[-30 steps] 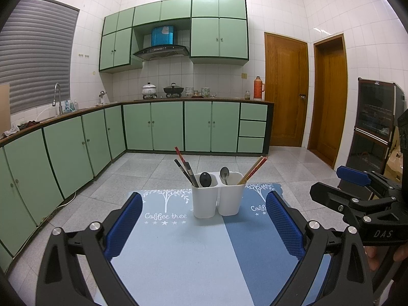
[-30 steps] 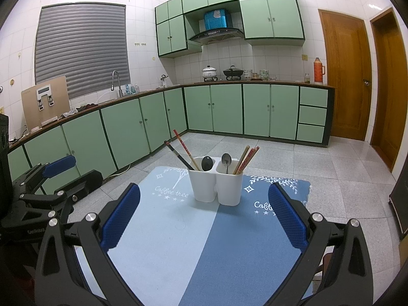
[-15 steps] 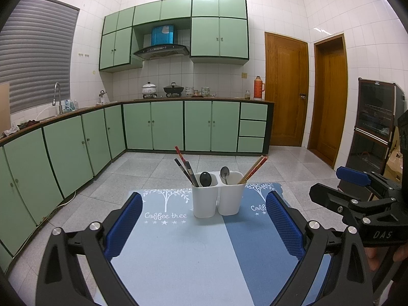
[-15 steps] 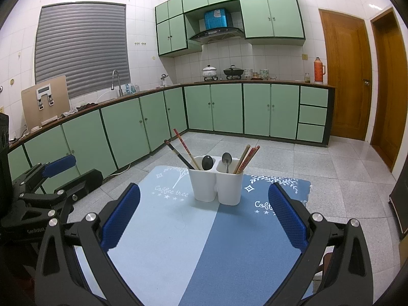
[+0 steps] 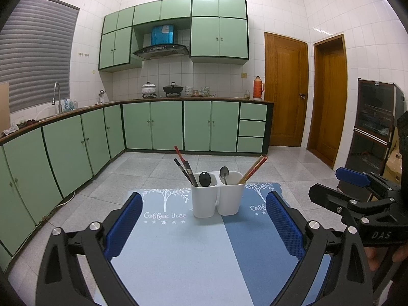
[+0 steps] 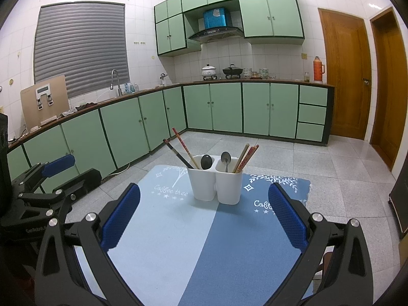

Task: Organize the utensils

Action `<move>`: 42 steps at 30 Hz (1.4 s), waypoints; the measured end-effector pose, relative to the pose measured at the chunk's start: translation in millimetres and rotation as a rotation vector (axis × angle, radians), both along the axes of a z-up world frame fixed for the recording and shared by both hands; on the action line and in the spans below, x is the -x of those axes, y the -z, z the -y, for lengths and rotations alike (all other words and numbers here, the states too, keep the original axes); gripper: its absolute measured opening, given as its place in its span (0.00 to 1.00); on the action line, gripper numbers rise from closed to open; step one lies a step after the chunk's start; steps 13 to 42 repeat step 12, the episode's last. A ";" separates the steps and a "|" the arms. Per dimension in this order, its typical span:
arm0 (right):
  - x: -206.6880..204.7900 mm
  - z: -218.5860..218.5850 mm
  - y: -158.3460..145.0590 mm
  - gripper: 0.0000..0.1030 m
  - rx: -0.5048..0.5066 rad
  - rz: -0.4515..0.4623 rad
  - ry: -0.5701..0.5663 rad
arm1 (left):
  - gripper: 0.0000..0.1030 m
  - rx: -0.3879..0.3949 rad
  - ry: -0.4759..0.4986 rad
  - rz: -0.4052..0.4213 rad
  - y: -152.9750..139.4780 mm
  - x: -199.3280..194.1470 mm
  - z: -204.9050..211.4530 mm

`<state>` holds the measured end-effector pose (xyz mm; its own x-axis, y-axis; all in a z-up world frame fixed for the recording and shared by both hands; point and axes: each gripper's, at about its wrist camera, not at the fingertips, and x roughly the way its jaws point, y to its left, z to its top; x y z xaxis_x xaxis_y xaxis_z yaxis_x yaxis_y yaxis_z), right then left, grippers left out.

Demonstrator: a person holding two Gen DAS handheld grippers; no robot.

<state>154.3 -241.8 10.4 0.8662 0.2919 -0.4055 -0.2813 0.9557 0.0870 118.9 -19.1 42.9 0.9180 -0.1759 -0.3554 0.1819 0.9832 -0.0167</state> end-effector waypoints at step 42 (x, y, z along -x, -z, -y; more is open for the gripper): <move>-1.5 0.2 2.6 0.95 0.000 -0.002 0.001 | 0.94 0.000 -0.004 -0.002 3.5 -0.1 -4.1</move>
